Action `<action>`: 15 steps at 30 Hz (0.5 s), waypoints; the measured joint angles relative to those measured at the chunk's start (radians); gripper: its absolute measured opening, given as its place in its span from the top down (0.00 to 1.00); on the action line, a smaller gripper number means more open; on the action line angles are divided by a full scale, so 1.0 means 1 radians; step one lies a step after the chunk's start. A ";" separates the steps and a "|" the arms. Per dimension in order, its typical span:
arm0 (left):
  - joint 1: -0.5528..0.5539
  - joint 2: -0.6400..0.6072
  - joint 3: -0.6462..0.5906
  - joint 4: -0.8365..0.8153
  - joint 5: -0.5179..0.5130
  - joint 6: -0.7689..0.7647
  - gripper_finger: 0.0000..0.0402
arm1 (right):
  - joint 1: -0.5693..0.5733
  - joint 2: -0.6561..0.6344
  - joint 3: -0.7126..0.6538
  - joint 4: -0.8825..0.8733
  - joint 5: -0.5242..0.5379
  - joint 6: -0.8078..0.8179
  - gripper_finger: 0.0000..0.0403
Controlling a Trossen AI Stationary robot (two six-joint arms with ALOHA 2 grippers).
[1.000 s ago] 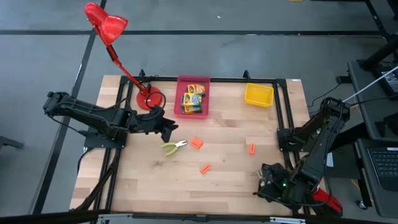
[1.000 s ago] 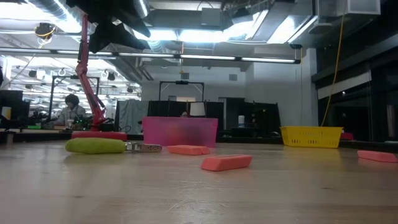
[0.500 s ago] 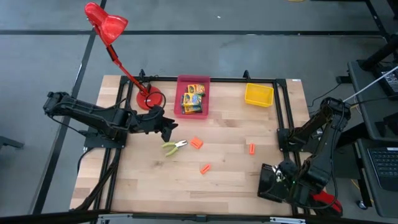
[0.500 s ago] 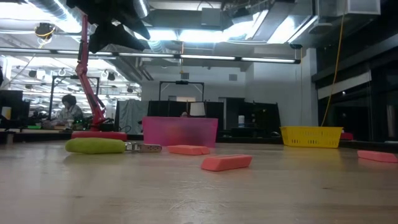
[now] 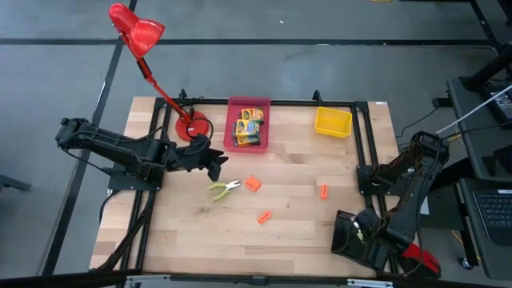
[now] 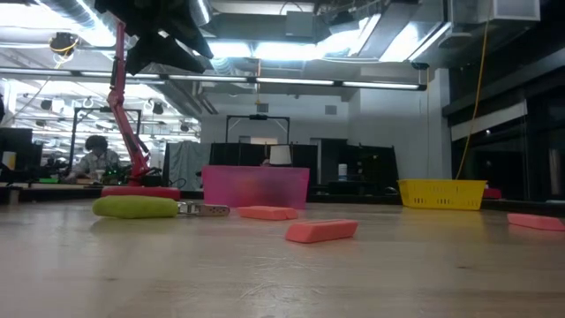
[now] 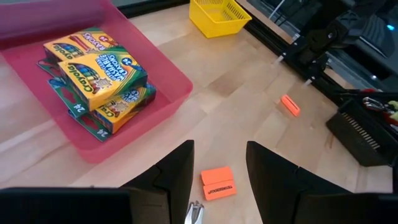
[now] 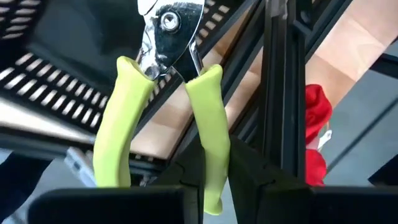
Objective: Pick & Place School Supplies
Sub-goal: Put the green puncher into the black bin
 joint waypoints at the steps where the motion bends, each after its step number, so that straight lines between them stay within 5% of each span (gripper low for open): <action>1: 0.000 0.000 0.000 -0.004 0.000 0.000 0.64 | -0.002 0.010 -0.006 0.001 -0.005 -0.002 0.89; 15: 0.000 0.000 0.000 -0.011 0.009 0.000 0.64 | -0.044 0.092 -0.042 0.041 -0.036 -0.057 0.87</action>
